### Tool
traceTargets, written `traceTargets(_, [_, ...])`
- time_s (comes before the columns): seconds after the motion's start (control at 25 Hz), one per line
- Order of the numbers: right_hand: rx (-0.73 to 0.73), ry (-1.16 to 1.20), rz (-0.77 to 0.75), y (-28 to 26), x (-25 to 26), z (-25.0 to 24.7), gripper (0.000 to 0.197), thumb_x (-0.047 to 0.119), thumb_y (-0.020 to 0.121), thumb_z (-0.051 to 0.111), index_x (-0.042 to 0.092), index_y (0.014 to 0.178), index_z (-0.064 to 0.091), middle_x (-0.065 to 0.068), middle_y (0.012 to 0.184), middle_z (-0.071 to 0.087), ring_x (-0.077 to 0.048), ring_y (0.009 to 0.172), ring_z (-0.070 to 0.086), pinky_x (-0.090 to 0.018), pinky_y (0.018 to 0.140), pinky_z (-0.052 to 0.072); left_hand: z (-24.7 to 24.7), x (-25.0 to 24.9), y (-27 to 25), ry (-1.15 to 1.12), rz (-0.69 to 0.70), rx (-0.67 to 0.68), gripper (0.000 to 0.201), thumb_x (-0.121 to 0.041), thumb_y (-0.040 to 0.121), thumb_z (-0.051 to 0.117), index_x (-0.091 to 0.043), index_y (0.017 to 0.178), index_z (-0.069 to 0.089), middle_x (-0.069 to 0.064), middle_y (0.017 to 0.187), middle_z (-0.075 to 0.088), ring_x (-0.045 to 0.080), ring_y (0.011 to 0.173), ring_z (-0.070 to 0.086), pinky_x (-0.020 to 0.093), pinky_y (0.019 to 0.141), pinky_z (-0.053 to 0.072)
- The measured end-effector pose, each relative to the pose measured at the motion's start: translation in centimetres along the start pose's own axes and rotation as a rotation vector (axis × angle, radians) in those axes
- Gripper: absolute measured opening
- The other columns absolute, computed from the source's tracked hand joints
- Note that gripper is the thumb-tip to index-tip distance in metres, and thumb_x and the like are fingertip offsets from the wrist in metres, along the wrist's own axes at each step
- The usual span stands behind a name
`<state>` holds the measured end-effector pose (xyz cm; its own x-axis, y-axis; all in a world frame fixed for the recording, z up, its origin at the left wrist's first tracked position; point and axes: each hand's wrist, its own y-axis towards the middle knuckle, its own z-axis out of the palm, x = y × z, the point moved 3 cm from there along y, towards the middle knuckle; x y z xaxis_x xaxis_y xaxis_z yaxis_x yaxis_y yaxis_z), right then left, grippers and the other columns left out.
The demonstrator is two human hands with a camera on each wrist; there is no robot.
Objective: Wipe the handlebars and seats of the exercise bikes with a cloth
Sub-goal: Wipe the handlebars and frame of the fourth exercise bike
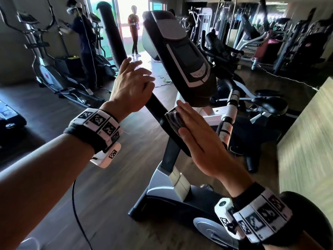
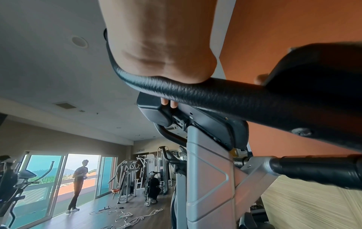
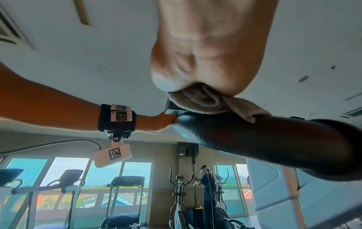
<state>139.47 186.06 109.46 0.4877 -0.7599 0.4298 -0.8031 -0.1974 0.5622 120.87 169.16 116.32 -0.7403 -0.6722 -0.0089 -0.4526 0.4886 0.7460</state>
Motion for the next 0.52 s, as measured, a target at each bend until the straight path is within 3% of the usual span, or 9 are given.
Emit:
traceTargets(0.12, [0.037, -0.002, 0.054, 1.6, 0.3, 0.1, 0.059, 0.034, 0.108, 0.030, 0.005, 0.159, 0.030, -0.002, 0.169, 0.022, -0.009, 0.157, 0.010, -0.037, 0.128, 0.017, 0.1, -0.3, 0.1, -0.013, 0.003, 0.003, 0.049, -0.035, 0.094, 0.037, -0.018, 0.104, 0.081, 0.002, 0.120, 0.074, 0.030, 0.136, 0.051, 0.046, 0.123, 0.016])
traceTargets(0.24, [0.023, -0.029, 0.057, 4.0, 1.6, 0.5, 0.056, 0.032, 0.107, 0.034, 0.003, 0.155, 0.039, -0.007, 0.165, 0.033, -0.013, 0.156, 0.017, -0.034, 0.127, 0.019, -0.2, -0.1, -0.1, -0.038, 0.019, -0.044, 0.044, -0.032, 0.093, 0.041, -0.017, 0.097, 0.082, 0.001, 0.111, 0.077, 0.030, 0.130, 0.055, 0.048, 0.121, 0.021])
traceTargets(0.4, [-0.060, -0.005, -0.120, -0.5, 0.7, 0.2, 0.049, 0.025, 0.108, 0.038, 0.002, 0.150, 0.044, -0.009, 0.157, 0.045, -0.016, 0.152, 0.030, -0.035, 0.124, 0.028, -0.2, 0.0, -0.1, -0.018, 0.087, -0.146, 0.038, -0.024, 0.091, 0.046, -0.010, 0.073, 0.077, 0.005, 0.083, 0.076, 0.030, 0.098, 0.061, 0.044, 0.114, 0.031])
traceTargets(0.44, [-0.101, 0.042, -0.109, -1.9, 0.0, -0.2, 0.046, 0.022, 0.108, 0.040, 0.002, 0.148, 0.047, -0.009, 0.154, 0.049, -0.015, 0.149, 0.036, -0.034, 0.122, 0.032, -0.2, 0.0, -0.1, -0.015, 0.082, -0.159, 0.037, -0.023, 0.091, 0.047, -0.010, 0.072, 0.076, 0.004, 0.080, 0.074, 0.028, 0.094, 0.060, 0.043, 0.114, 0.031])
traceTargets(0.52, [-0.254, 0.180, 0.078, -4.0, -1.5, -0.7, 0.040, 0.020, 0.107, 0.041, 0.006, 0.140, 0.056, -0.004, 0.141, 0.061, -0.003, 0.131, 0.054, -0.025, 0.108, 0.045, -0.1, 0.0, -0.1, -0.018, 0.075, -0.171, 0.036, -0.023, 0.091, 0.049, -0.010, 0.071, 0.075, 0.003, 0.078, 0.073, 0.027, 0.095, 0.059, 0.043, 0.116, 0.029])
